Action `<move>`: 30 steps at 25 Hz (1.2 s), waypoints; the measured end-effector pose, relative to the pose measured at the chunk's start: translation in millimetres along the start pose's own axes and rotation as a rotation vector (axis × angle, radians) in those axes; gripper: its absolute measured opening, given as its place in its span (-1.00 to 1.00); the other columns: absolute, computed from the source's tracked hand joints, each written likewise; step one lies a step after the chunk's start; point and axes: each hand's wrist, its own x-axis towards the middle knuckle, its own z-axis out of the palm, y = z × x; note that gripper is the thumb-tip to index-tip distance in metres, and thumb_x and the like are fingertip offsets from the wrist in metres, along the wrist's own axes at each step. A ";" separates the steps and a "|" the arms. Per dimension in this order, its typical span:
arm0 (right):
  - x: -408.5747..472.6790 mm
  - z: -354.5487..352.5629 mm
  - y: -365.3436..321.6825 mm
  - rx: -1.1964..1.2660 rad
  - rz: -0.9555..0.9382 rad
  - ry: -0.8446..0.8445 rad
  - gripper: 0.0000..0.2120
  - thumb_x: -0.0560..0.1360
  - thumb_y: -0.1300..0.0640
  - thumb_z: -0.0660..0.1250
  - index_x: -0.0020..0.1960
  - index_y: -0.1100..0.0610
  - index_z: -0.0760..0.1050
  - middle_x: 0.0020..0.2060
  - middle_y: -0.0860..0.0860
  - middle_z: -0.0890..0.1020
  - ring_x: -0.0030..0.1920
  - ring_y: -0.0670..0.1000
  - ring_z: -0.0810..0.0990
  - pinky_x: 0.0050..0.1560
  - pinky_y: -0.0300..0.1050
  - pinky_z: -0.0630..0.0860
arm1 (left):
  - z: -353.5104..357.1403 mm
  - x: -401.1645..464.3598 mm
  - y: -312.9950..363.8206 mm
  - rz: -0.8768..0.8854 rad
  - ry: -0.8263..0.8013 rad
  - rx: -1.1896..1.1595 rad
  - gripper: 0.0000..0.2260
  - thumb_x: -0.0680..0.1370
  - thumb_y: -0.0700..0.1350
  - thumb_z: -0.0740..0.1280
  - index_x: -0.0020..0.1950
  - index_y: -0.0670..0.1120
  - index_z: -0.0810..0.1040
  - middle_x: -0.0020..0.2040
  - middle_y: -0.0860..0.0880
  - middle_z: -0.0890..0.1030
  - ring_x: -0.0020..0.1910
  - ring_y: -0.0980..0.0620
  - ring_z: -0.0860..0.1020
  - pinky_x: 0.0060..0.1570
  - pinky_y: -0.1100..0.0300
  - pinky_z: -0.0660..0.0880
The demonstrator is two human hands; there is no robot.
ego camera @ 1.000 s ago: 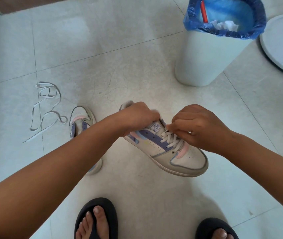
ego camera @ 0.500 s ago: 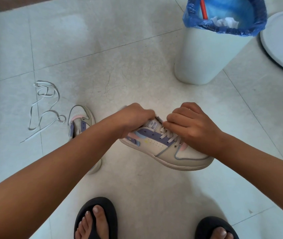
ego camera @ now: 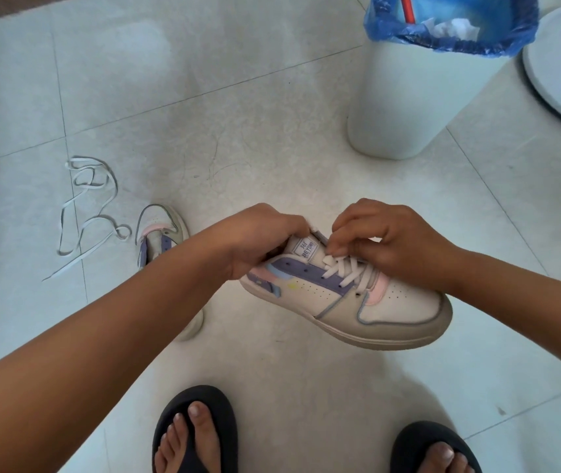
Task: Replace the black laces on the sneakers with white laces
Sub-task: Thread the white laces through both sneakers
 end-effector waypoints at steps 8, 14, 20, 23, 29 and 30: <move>-1.6 17.8 -16.0 -0.464 -0.192 0.167 -0.83 0.32 0.37 0.38 -0.13 0.27 0.67 -0.25 0.14 0.65 -0.22 0.19 0.62 -0.18 0.09 0.53 | -0.5 -2.3 -7.0 -0.007 0.034 -0.182 -0.84 0.52 -0.18 0.27 -0.07 -0.26 0.58 -0.13 -0.26 0.59 -0.16 -0.14 0.55 -0.11 0.04 0.50; -14.3 20.9 -12.4 -0.333 -0.095 0.080 -0.70 0.42 0.15 0.40 0.07 0.32 0.60 -0.08 0.15 0.64 -0.05 0.17 0.59 0.06 -0.03 0.46 | 2.2 -2.8 -12.6 -0.005 0.064 -0.184 -0.82 0.51 -0.18 0.28 -0.03 -0.27 0.59 -0.10 -0.28 0.60 -0.15 -0.16 0.57 -0.05 -0.01 0.49; -14.5 26.7 -8.8 -0.279 -0.186 0.151 -0.76 0.40 0.23 0.43 0.02 0.35 0.61 -0.11 0.18 0.65 -0.07 0.15 0.61 0.09 -0.14 0.42 | 5.5 -3.2 -10.8 0.008 0.125 -0.134 -0.83 0.49 -0.13 0.29 -0.13 -0.21 0.59 -0.21 -0.20 0.61 -0.26 -0.13 0.57 -0.12 0.00 0.53; -12.1 30.5 -9.6 -0.202 -0.124 0.155 -0.70 0.37 0.23 0.44 0.07 0.33 0.59 -0.12 0.16 0.65 -0.07 0.09 0.57 0.08 -0.20 0.37 | 7.8 -4.2 -10.4 0.005 0.117 -0.137 -0.84 0.50 -0.13 0.29 -0.16 -0.20 0.58 -0.24 -0.18 0.59 -0.28 -0.12 0.56 -0.15 0.03 0.51; -10.0 31.3 -10.8 -0.179 -0.118 0.306 -0.89 0.38 0.27 0.44 -0.15 0.32 0.64 -0.21 0.14 0.65 -0.17 0.14 0.59 -0.03 -0.19 0.45 | 8.8 0.3 -11.3 0.026 0.140 -0.194 -0.84 0.50 -0.13 0.30 -0.17 -0.21 0.57 -0.24 -0.20 0.60 -0.26 -0.14 0.56 -0.13 -0.01 0.52; -10.7 32.7 -11.0 -0.224 -0.159 0.346 -0.92 0.41 0.29 0.42 -0.19 0.33 0.63 -0.23 0.15 0.65 -0.21 0.15 0.60 -0.06 -0.10 0.49 | 9.8 1.1 -12.1 0.023 0.144 -0.212 -0.84 0.50 -0.13 0.30 -0.19 -0.21 0.57 -0.25 -0.20 0.59 -0.26 -0.14 0.56 -0.11 -0.02 0.52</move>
